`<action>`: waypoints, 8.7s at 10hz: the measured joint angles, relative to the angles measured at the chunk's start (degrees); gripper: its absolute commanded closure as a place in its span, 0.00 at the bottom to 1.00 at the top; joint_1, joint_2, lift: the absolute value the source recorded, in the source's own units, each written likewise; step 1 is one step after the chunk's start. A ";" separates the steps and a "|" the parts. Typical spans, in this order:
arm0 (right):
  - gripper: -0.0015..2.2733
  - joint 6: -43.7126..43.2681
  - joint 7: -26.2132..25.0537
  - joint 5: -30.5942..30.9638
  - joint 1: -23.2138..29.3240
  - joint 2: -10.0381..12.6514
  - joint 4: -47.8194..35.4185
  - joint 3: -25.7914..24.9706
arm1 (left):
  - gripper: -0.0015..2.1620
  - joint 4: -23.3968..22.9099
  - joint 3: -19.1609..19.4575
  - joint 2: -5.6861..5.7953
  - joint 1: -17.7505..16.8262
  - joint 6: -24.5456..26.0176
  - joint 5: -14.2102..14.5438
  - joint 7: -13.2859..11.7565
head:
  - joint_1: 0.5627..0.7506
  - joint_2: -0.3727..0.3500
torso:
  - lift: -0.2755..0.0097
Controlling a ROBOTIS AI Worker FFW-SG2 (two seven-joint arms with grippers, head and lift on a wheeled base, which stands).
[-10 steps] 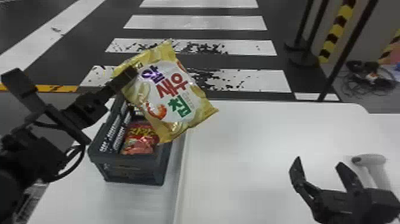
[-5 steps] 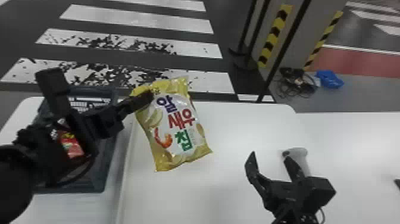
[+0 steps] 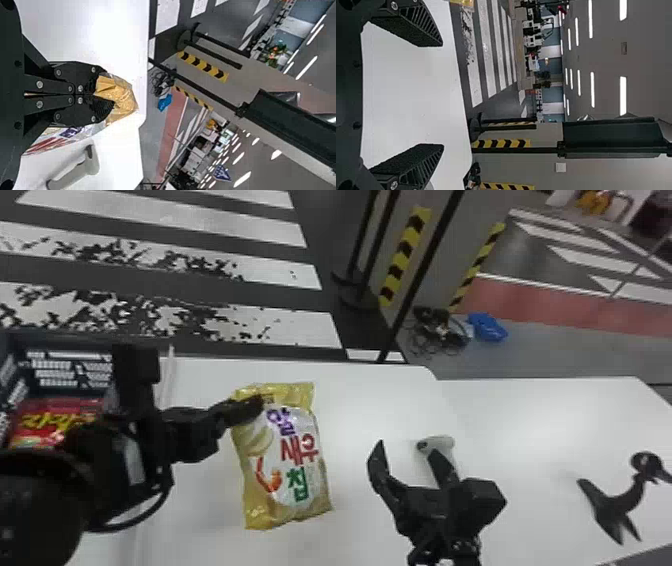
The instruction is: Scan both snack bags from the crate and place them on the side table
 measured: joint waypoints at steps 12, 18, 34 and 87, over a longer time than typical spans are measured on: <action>0.04 1.26 0.00 -0.59 -2.52 -1.26 1.79 2.49 | 0.01 10.25 -6.26 -2.93 -5.28 -4.53 -9.92 1.48 | 0.70 0.03 | 0.63; 0.04 1.79 0.00 -0.58 -2.78 -1.35 1.88 2.70 | 0.01 22.41 -12.43 -4.35 -13.84 0.54 -17.84 -3.02 | 0.70 0.03 | 0.63; 0.03 8.98 7.98 -1.44 -4.51 -1.28 3.11 1.38 | 0.03 -29.77 11.22 6.82 33.26 -35.19 -27.94 11.80 | 0.70 0.32 | 0.63; 0.99 43.34 30.34 35.04 -17.44 -10.83 -16.34 1.25 | 0.04 -20.42 14.59 5.31 42.52 -47.61 -21.41 8.45 | 0.70 0.33 | 0.63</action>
